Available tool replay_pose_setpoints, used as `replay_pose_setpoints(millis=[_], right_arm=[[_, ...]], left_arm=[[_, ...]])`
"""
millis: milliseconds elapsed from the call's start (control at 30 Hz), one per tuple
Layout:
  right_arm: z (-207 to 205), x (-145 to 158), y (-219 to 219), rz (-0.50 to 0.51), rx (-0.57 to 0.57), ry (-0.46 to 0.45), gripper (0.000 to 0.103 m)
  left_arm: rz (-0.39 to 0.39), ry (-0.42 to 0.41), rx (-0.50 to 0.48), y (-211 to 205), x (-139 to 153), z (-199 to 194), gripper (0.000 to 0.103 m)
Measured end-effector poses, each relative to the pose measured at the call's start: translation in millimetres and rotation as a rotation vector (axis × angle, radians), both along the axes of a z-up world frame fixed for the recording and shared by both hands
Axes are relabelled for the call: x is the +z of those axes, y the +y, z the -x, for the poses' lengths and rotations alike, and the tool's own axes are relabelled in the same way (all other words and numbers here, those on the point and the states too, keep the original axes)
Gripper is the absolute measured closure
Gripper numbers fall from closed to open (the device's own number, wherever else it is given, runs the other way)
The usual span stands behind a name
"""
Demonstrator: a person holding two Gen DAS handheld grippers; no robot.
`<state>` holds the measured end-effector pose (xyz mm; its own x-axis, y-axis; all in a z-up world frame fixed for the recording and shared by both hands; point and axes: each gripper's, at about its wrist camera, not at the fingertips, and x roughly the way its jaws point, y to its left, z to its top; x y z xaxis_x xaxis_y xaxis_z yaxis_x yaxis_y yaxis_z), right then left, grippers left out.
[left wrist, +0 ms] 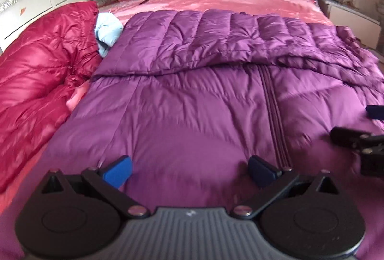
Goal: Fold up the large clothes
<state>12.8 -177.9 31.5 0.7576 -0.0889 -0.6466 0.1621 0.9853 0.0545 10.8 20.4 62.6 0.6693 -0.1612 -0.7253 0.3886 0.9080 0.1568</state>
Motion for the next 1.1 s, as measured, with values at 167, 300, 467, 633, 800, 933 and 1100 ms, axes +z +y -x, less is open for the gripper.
replay_pose_setpoints(millis=[167,300,467,633,800,933,1100], right_arm=[[35,3,22,-0.015,0.023,0.033,0.0],[66,2,39,0.004,0.048,0.05,0.0],[103,7,61,-0.035,0.072,0.08,0.0],[137,12,78,-0.056,0.097,0.103,0.0],[162,17,89,-0.053,0.126,0.122,0.0],[178,18,91,-0.084,0.129,0.135,0.0],[198,23,98,-0.092,0.153,0.146,0.0]], left_arm=[[-0.007,0.017,-0.025,14,7,30,0.0],[-0.001,0.014,-0.032,24,9,52,0.0],[-0.014,0.007,-0.048,34,10,83,0.0],[-0.023,0.004,-0.065,46,9,111,0.0],[-0.017,0.004,-0.072,57,11,130,0.0],[-0.024,-0.002,-0.086,63,13,143,0.0],[-0.006,0.002,-0.082,72,18,154,0.0]])
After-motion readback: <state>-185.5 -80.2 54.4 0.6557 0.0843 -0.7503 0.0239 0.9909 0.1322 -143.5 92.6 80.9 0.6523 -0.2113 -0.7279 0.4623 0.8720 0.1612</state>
